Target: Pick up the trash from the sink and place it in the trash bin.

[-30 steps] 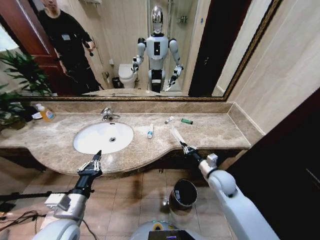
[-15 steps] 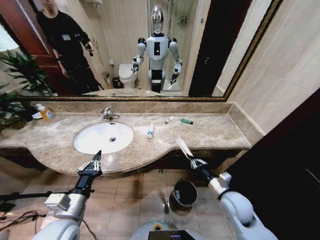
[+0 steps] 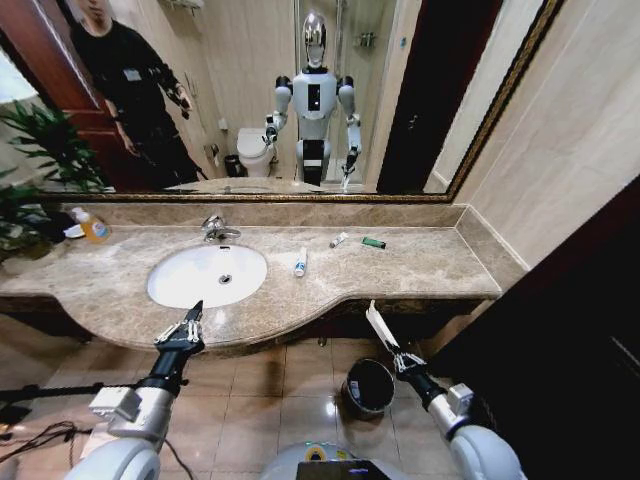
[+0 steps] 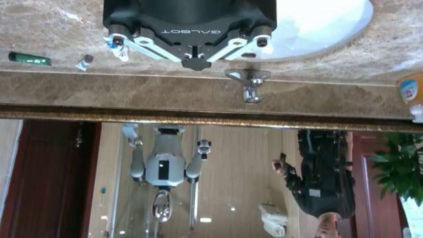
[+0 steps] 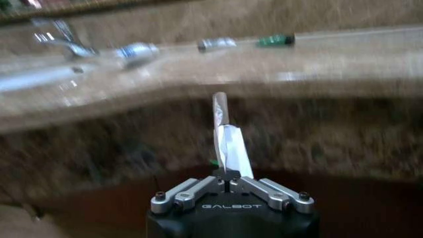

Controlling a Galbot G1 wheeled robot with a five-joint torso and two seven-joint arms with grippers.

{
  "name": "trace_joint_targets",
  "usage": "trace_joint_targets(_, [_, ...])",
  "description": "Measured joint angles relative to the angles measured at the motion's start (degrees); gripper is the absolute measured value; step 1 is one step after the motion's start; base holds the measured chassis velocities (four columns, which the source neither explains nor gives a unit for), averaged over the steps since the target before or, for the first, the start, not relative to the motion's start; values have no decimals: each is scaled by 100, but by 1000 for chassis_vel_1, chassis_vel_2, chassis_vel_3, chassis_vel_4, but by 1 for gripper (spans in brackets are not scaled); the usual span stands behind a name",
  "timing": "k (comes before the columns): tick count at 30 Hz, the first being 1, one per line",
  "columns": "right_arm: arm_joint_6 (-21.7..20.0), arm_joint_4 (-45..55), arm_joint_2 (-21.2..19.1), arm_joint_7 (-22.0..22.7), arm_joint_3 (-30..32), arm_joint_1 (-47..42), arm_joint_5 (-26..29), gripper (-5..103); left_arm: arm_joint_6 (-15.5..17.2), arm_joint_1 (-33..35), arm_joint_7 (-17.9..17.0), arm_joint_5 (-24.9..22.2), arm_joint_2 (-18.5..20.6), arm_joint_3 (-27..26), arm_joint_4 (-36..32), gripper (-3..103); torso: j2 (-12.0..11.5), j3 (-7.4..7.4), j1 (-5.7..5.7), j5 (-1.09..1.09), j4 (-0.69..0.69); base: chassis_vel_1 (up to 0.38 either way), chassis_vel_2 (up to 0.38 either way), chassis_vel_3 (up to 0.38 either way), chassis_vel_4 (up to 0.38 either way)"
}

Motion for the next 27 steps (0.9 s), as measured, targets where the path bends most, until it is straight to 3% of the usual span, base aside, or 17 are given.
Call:
trace_joint_targets(12, [581,-2305,216,167,-279,952,-370,0,0,0,0,0,0,0,0,0,0,0,0,1,0,0,0,0,0])
trace_joint_targets(27, [101,-3402,258,387,-482,1589,-159,0,0,0,0,0,0,0,0,0,0,0,0,-1,0,0,0,0,0])
